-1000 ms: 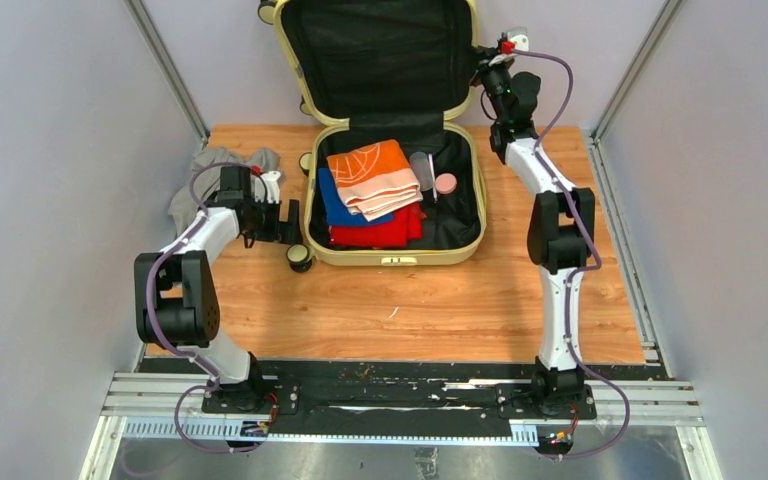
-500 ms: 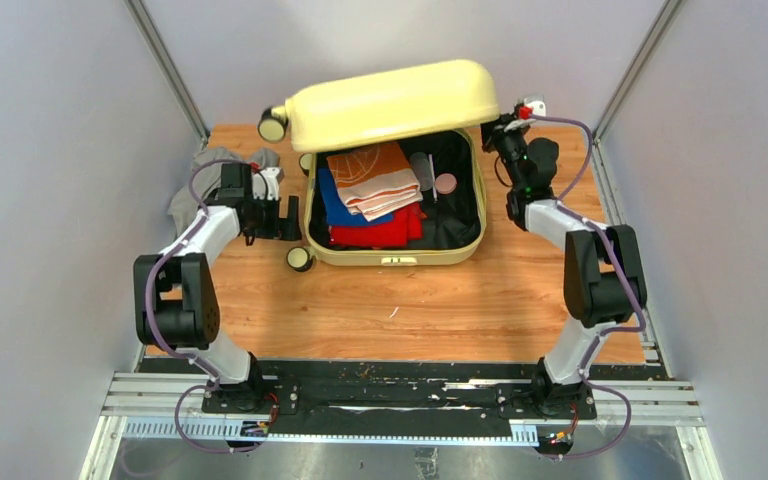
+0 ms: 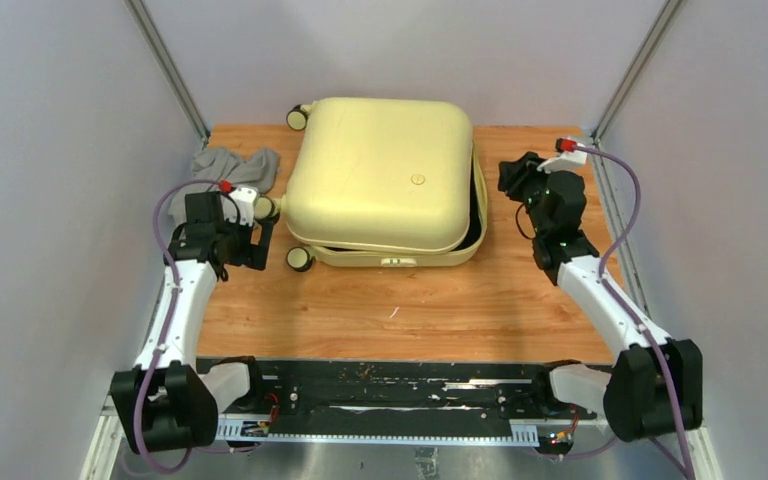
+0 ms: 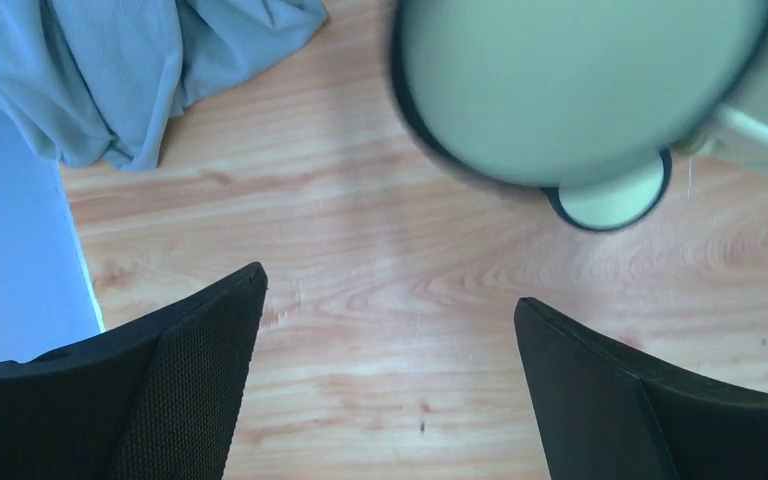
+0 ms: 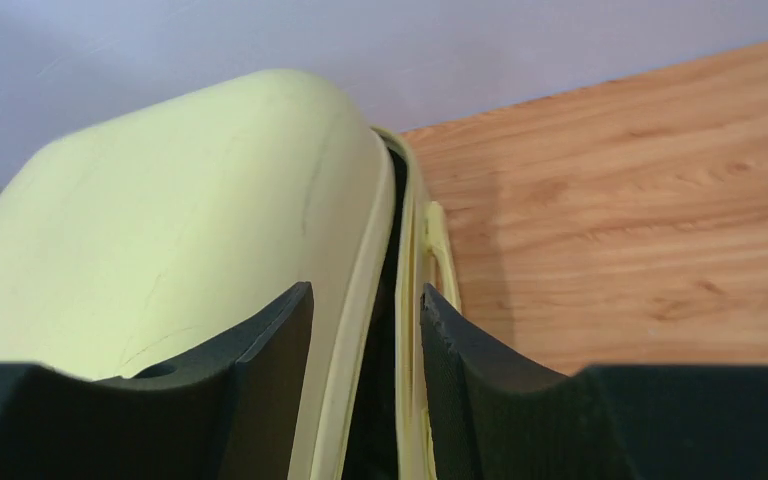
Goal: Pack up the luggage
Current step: Close the luggage at the center of the board.
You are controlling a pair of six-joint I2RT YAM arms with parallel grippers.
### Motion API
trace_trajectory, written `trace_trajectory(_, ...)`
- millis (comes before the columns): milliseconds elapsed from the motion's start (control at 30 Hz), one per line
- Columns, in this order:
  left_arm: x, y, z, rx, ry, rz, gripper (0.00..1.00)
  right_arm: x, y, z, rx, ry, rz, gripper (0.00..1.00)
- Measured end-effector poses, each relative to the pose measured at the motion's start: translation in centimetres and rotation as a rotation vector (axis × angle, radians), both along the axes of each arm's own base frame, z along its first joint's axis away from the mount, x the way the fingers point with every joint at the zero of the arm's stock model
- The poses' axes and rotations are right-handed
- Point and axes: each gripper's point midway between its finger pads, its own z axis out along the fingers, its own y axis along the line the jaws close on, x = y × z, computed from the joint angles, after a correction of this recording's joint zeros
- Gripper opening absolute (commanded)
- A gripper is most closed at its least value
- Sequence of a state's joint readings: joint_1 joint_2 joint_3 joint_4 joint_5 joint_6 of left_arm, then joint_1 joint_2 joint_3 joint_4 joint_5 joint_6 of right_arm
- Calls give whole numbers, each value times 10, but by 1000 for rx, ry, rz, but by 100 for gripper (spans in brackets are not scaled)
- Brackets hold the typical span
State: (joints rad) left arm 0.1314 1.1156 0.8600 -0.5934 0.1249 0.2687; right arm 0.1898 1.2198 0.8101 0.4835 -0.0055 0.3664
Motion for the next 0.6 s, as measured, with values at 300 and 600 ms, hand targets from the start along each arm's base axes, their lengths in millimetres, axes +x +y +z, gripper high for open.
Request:
trace_trajectory(300,-34,0,22,64,-26,-62,100,19,-29,-27,77,262,-186,48)
trace_trajectory(600,-30,-10,55,37,-98,-105,100,99,-1,-76,61,543,-67,45)
